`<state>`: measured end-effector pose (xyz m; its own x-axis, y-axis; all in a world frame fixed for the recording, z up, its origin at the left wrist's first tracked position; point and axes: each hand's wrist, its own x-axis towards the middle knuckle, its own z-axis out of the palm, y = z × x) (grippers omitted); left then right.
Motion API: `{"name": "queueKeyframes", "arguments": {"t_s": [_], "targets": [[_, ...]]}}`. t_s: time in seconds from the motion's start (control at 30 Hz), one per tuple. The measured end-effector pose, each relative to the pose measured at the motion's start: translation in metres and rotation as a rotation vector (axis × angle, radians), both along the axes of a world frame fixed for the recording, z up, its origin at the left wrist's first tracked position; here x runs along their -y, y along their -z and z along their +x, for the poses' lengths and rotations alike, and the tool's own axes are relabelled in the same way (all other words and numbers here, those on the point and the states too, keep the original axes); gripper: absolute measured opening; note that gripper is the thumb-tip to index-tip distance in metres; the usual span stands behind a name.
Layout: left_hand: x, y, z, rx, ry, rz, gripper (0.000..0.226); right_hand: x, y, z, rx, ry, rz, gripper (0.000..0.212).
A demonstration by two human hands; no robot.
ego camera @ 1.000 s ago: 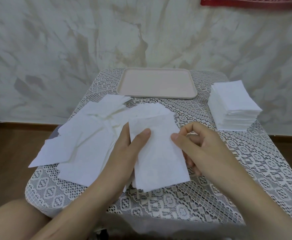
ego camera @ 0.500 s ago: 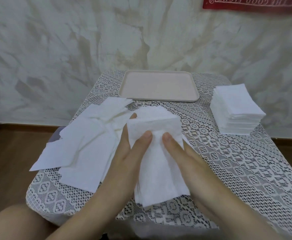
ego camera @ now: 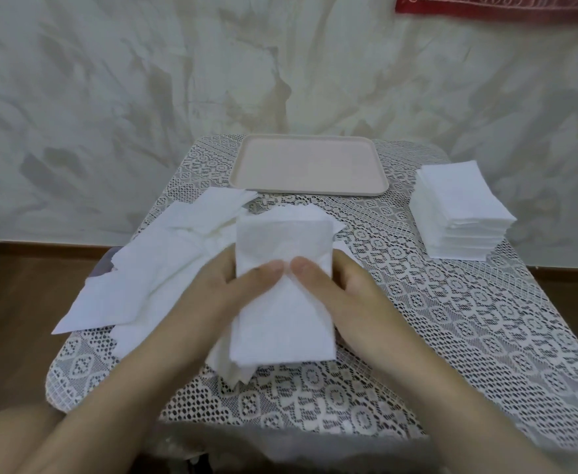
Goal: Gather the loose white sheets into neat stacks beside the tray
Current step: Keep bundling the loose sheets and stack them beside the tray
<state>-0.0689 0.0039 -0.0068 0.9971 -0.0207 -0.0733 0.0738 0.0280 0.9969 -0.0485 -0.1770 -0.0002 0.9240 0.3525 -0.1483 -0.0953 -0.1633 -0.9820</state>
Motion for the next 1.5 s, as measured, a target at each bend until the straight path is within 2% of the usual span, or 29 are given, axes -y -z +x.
{"name": "queueKeyframes", "arguments": {"t_s": [0.07,0.13,0.2,0.23,0.3,0.4,0.53,0.7,0.8,0.87,0.93,1.0,1.1,1.17,1.4,1.5], "targets": [[-0.012,-0.005,0.006,-0.028,-0.004,-0.042,0.048,0.012,-0.002,0.012,0.042,-0.036,-0.072,0.048],[-0.019,-0.005,0.010,-0.059,-0.032,-0.090,0.045,0.027,0.003,0.027,0.106,0.062,-0.141,0.026],[-0.023,-0.005,0.011,-0.072,-0.042,-0.103,0.044,0.042,0.012,0.040,0.219,0.175,-0.352,0.012],[-0.023,-0.005,0.011,-0.073,-0.045,-0.102,0.044,0.047,0.016,0.044,0.252,0.201,-0.502,0.010],[-0.021,-0.004,0.011,-0.072,-0.071,-0.085,0.045,0.050,0.019,0.047,0.281,0.221,-0.739,0.019],[-0.020,-0.002,0.011,-0.068,-0.145,-0.046,0.042,0.045,0.017,0.049,0.273,0.225,-0.861,0.032],[-0.025,0.000,0.013,-0.092,-0.172,-0.036,0.043,0.043,0.014,0.060,0.166,0.165,-0.880,0.029],[-0.047,0.005,0.023,-0.097,-0.194,0.058,0.061,0.056,0.019,0.065,0.143,0.101,-0.705,0.021],[-0.061,0.012,0.027,-0.102,-0.205,0.029,0.064,0.066,0.013,0.061,0.105,0.084,-0.445,0.004],[-0.063,0.013,0.027,-0.107,-0.214,0.025,0.065,0.066,0.006,0.054,0.072,0.099,-0.225,0.012],[-0.058,0.011,0.023,-0.097,-0.211,0.032,0.062,0.055,0.003,0.045,0.064,0.067,-0.159,0.013],[-0.050,0.007,0.019,-0.099,-0.216,0.048,0.063,0.035,0.008,0.037,0.080,0.044,-0.191,0.008],[-0.041,0.002,0.013,-0.112,-0.226,0.033,0.069,0.006,0.016,0.029,0.172,0.026,-0.384,0.033],[-0.039,-0.001,0.012,-0.110,-0.217,0.027,0.069,-0.007,0.015,0.027,0.190,-0.006,-0.478,0.037],[-0.041,-0.001,0.014,-0.110,-0.202,0.039,0.068,0.003,0.021,0.042,0.193,0.030,-0.561,0.019],[-0.034,-0.005,0.012,-0.091,-0.166,0.051,0.067,0.036,0.019,0.059,0.211,0.052,-0.617,0.022]]}}
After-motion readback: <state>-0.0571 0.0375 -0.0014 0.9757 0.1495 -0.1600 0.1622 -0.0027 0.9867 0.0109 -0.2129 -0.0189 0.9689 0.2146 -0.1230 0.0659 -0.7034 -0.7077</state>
